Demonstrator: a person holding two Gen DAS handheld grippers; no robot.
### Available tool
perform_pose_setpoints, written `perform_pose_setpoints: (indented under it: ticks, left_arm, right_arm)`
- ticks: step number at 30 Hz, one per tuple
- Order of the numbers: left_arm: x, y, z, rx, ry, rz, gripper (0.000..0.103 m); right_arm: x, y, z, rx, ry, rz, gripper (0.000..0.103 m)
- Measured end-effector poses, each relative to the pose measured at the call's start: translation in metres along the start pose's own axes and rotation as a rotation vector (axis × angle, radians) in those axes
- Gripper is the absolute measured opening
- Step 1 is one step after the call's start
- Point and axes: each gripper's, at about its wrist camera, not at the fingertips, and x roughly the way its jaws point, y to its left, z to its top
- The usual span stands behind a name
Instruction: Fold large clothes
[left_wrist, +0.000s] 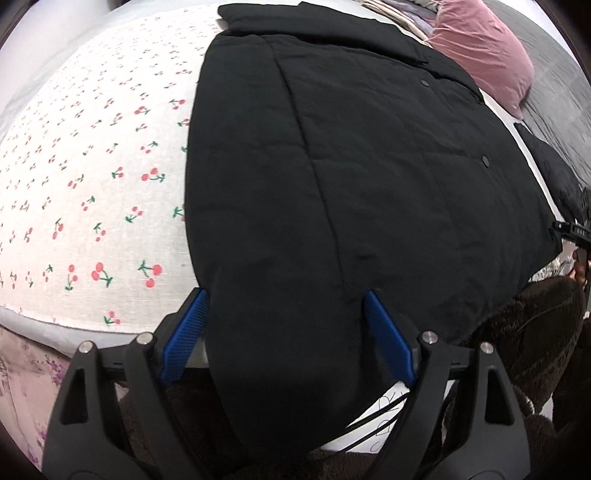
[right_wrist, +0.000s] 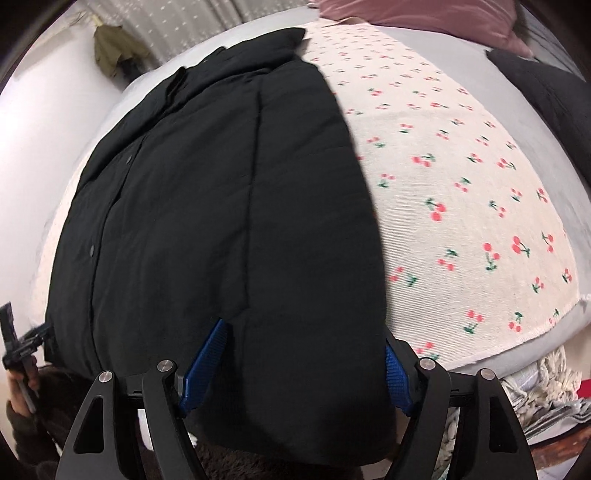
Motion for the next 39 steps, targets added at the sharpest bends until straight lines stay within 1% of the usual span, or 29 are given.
perform_pose_setpoints:
  ticks: [1,2,3,4,5,6,7,8,9,11,12,14,17,20,22,25,28,29,31,32,33,34,35,37,38,39]
  left_arm:
    - [-0.001,-0.002,-0.001,0.003,-0.005,-0.007,0.083]
    - [-0.002,-0.004,-0.002,0.005,-0.01,-0.014,0.079]
    - [-0.004,-0.006,-0.002,0.008,-0.014,-0.025,0.072]
    - [-0.005,-0.008,-0.002,0.008,-0.016,-0.038,0.069]
    - [-0.006,-0.011,-0.001,0.005,-0.019,-0.041,0.062]
    - [-0.006,-0.012,0.0,0.003,-0.019,-0.035,0.054]
    - [-0.007,-0.014,0.002,0.004,-0.019,-0.016,0.047]
    - [-0.007,-0.016,0.003,0.01,-0.021,0.004,0.037]
    - [-0.007,-0.017,0.006,0.014,-0.023,0.011,0.03]
    - [-0.013,-0.021,0.006,0.018,-0.046,0.024,0.02]
    - [-0.017,-0.024,0.007,0.021,-0.062,0.037,0.017]
    - [-0.028,-0.032,0.008,0.024,-0.103,0.066,0.015]
    - [-0.05,-0.041,0.009,0.035,-0.19,0.082,0.013]
    - [-0.083,-0.044,0.011,0.019,-0.301,0.06,0.011]
    - [-0.109,-0.044,0.013,0.016,-0.375,0.043,0.01]
    - [-0.137,-0.044,0.013,0.026,-0.447,0.028,0.009]
    - [-0.17,-0.044,0.011,0.03,-0.525,0.009,0.009]
    - [-0.179,-0.043,0.01,0.032,-0.548,0.005,0.008]
    - [-0.207,-0.043,0.009,0.031,-0.614,-0.011,0.008]
    - [-0.215,-0.043,0.013,0.03,-0.635,-0.018,0.008]
    - [-0.229,-0.042,0.011,0.029,-0.661,-0.025,0.008]
    - [-0.24,-0.039,0.011,0.027,-0.685,-0.03,0.008]
    - [-0.246,-0.036,0.013,0.026,-0.698,-0.034,0.008]
    - [-0.254,-0.026,0.02,0.01,-0.707,-0.035,0.008]
    - [-0.251,-0.02,0.026,-0.008,-0.706,-0.013,0.006]
    - [-0.248,-0.018,0.032,-0.02,-0.714,0.032,0.006]
  right_arm:
    - [-0.001,0.002,-0.001,0.001,0.003,0.012,0.07]
    - [-0.001,0.003,-0.001,0.005,0.005,0.02,0.061]
    - [-0.002,0.004,-0.001,0.015,0.006,0.042,0.056]
    - [-0.003,0.005,-0.002,0.028,0.008,0.074,0.043]
    - [-0.004,0.005,-0.002,0.037,0.008,0.09,0.033]
    - [-0.005,0.006,-0.002,0.047,0.003,0.102,0.03]
    - [-0.006,0.008,-0.003,0.049,-0.002,0.112,0.024]
    - [-0.009,0.01,-0.003,0.047,-0.019,0.13,0.021]
    - [-0.012,0.014,-0.004,0.042,-0.035,0.141,0.02]
    - [-0.02,0.022,-0.004,0.024,-0.074,0.162,0.017]
    - [-0.026,0.028,-0.005,0.014,-0.101,0.178,0.017]
    - [-0.037,0.037,-0.007,-0.002,-0.147,0.207,0.015]
    - [-0.059,0.048,-0.012,-0.037,-0.229,0.26,0.014]
    - [-0.083,0.062,-0.013,-0.067,-0.303,0.3,0.013]
    - [-0.105,0.068,-0.015,-0.077,-0.361,0.344,0.013]
    - [-0.134,0.075,-0.019,-0.093,-0.435,0.375,0.013]
    - [-0.162,0.081,-0.024,-0.112,-0.491,0.402,0.012]
    - [-0.162,0.098,-0.022,-0.118,-0.503,0.408,0.012]
    - [-0.183,0.104,-0.025,-0.14,-0.54,0.425,0.012]
    - [-0.194,0.104,-0.028,-0.15,-0.558,0.431,0.012]
    - [-0.207,0.106,-0.032,-0.16,-0.579,0.435,0.012]
    - [-0.218,0.103,-0.029,-0.165,-0.594,0.437,0.012]
    - [-0.229,0.108,-0.024,-0.171,-0.62,0.434,0.012]
    - [-0.238,0.11,-0.02,-0.17,-0.643,0.428,0.012]
    - [-0.241,0.108,-0.013,-0.161,-0.648,0.423,0.012]
    - [-0.239,0.106,-0.005,-0.14,-0.65,0.411,0.012]
